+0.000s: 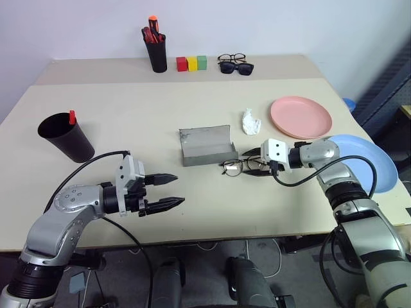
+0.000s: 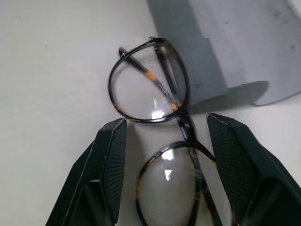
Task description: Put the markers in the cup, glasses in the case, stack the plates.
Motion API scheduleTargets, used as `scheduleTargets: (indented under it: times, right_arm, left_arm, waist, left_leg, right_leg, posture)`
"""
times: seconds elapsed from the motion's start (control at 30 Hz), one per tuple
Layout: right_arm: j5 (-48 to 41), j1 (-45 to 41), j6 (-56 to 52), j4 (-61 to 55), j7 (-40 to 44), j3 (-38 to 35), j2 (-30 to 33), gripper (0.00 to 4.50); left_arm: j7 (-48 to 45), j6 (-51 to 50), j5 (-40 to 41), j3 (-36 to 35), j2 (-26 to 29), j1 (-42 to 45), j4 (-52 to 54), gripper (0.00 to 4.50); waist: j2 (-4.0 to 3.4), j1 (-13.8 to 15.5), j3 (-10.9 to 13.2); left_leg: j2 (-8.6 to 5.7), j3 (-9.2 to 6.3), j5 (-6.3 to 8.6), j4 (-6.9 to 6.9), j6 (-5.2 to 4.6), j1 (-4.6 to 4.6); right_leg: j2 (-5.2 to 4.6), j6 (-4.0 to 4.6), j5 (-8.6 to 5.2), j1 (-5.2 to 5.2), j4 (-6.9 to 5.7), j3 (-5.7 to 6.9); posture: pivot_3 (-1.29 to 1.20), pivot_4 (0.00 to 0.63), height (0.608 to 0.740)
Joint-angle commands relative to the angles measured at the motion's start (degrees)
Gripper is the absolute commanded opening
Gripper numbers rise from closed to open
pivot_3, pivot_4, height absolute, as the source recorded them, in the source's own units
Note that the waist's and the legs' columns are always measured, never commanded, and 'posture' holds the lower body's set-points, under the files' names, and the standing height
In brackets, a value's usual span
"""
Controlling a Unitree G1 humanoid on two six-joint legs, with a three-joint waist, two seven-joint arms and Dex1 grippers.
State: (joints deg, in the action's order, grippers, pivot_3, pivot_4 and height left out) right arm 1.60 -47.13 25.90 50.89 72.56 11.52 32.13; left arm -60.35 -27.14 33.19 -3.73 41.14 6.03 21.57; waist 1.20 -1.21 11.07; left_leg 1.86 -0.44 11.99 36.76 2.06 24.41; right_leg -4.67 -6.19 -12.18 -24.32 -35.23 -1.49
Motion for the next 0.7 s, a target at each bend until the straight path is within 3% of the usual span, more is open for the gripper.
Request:
scheduleTargets:
  times: [0.03,0.1,0.3,0.7]
  right_arm:
    - [0.1,-2.0,0.8,1.3,0.2,-0.3,-0.7,2.71]
    - [0.5,-2.4,1.2,2.4,0.0,-0.2,-1.0,2.71]
    - [0.4,-2.6,1.3,3.2,0.6,-0.6,-0.6,0.02]
    - [-1.2,0.2,-0.8,-1.7,2.8,-1.9,2.2,0.02]
  left_arm:
    - [0.4,0.5,0.8,-1.7,0.8,-0.6,2.6,3.24]
    - [0.8,0.5,0.9,-1.9,0.9,-1.0,2.9,3.24]
    - [1.4,0.6,1.1,-2.6,1.3,-2.2,3.7,3.24]
    - [1.3,1.3,0.3,-0.9,0.2,-0.5,2.1,3.24]
  waist:
    - [0.00,0.0,0.0]
    - [0.00,0.0,0.0]
    - [0.00,0.0,0.0]
    - [-0.05,0.0,0.0]
  left_leg:
    - [0.00,0.00,0.00,0.00,0.00,0.00]
    - [0.00,0.00,0.00,0.00,0.00,0.00]
    - [0.00,0.00,0.00,-0.01,0.00,-0.01]
    - [0.00,0.00,0.00,-0.02,0.00,-0.01]
  right_leg:
    - [0.00,0.00,0.00,0.00,0.00,0.00]
    - [0.00,0.00,0.00,0.00,0.00,0.00]
    - [0.00,0.00,0.00,0.00,0.00,0.00]
    - [0.00,0.00,0.00,0.00,0.00,0.00]
  posture:
    - [0.00,0.150,0.740]
    - [0.00,0.150,0.740]
    - [0.00,0.150,0.740]
    - [0.00,0.150,0.740]
